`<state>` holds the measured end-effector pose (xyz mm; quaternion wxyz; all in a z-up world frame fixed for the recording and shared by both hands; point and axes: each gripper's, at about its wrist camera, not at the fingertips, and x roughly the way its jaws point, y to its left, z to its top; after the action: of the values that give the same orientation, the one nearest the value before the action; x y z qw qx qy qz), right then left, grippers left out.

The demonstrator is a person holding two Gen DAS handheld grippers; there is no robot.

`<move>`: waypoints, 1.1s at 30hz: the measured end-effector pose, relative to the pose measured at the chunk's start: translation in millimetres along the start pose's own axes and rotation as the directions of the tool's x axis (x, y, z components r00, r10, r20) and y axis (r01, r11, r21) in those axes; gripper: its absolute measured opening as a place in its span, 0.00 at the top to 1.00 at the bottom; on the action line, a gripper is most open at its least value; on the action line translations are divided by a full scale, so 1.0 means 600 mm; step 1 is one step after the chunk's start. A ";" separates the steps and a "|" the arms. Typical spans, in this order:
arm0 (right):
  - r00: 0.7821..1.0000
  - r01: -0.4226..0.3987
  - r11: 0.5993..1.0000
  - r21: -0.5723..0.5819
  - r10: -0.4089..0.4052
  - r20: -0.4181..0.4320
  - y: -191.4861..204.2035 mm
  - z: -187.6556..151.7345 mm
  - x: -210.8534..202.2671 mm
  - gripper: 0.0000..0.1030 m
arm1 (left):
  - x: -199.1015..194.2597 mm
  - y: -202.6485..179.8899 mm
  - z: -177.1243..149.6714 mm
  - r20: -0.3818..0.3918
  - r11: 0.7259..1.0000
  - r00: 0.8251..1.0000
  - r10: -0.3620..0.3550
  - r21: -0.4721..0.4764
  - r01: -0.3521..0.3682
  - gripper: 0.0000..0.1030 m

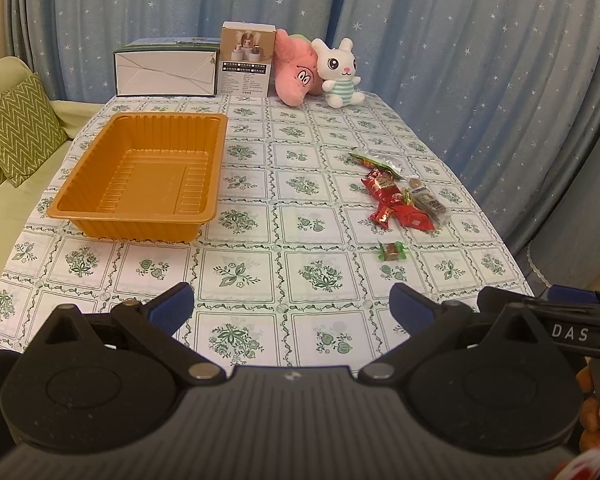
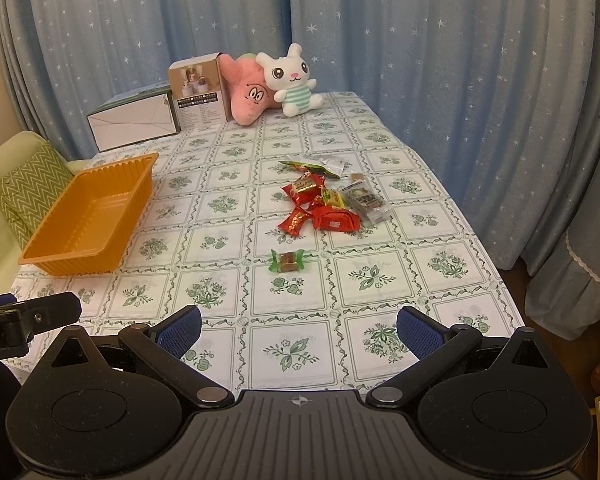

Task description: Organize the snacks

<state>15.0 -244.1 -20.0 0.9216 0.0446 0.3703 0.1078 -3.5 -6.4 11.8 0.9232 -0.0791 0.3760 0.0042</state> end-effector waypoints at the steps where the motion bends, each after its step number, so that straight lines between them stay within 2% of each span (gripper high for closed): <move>1: 1.000 -0.001 1.000 0.000 0.001 0.000 0.000 0.000 0.000 0.00 | 0.000 0.000 -0.001 0.000 1.000 1.000 0.000 -0.001 0.000 0.00; 15: 1.000 0.002 1.000 0.002 -0.002 0.000 -0.003 -0.001 0.001 0.00 | 0.001 -0.002 0.000 0.001 1.000 1.000 -0.001 0.001 0.001 0.00; 21: 0.999 0.024 0.999 0.024 -0.024 0.033 -0.027 0.002 0.000 0.00 | 0.011 -0.003 0.003 -0.006 1.000 1.000 -0.019 0.004 0.019 0.00; 27: 0.997 0.053 0.998 0.038 -0.055 0.052 -0.068 0.023 0.016 0.00 | 0.050 -0.018 0.016 -0.033 0.998 0.998 -0.057 0.029 0.058 0.00; 33: 0.997 0.048 0.998 0.043 -0.050 0.053 -0.107 0.046 0.049 0.00 | 0.115 -0.053 0.036 -0.062 0.986 0.991 -0.122 0.111 0.128 0.01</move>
<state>65.5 -299.9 -30.1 0.9325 0.0579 0.3484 0.0762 63.4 -38.5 -16.5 0.9139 -0.0496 0.3954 -0.0774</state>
